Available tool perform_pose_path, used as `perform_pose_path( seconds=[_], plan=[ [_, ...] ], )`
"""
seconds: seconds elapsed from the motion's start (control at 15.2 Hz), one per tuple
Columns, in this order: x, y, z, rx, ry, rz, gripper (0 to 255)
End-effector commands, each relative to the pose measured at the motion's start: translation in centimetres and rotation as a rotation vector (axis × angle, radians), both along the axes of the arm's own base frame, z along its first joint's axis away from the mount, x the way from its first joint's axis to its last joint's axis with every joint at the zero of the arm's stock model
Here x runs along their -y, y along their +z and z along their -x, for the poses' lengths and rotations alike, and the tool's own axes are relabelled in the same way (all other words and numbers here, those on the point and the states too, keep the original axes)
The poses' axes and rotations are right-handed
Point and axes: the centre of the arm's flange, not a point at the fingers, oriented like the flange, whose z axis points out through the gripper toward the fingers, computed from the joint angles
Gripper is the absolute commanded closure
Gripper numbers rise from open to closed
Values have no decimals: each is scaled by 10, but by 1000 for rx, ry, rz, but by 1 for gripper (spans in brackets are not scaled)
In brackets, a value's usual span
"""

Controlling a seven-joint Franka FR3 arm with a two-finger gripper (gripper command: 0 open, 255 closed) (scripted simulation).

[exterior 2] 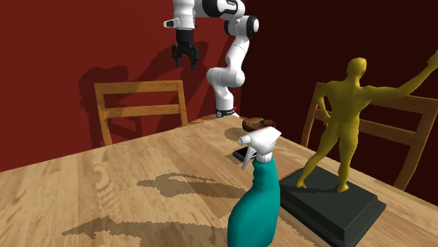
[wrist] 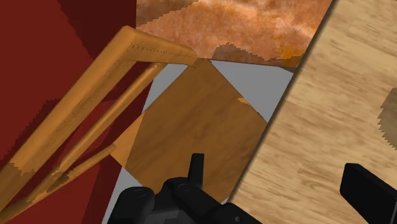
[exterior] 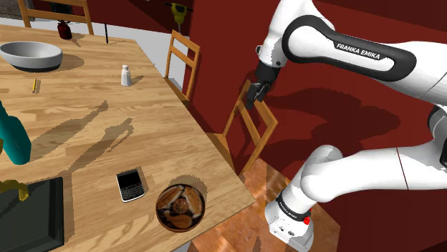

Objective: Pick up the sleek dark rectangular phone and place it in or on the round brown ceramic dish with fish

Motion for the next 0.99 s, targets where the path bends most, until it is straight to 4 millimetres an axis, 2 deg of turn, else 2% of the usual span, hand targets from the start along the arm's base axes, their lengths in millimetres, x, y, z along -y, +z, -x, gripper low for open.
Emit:
perform_pose_path(
  seconds=[0.0, 0.92],
  plan=[
    [0, 0, 0, 0, 0, 0, 0],
    [-154, -83, -40, -6, -78, -43, 0]
  ],
)
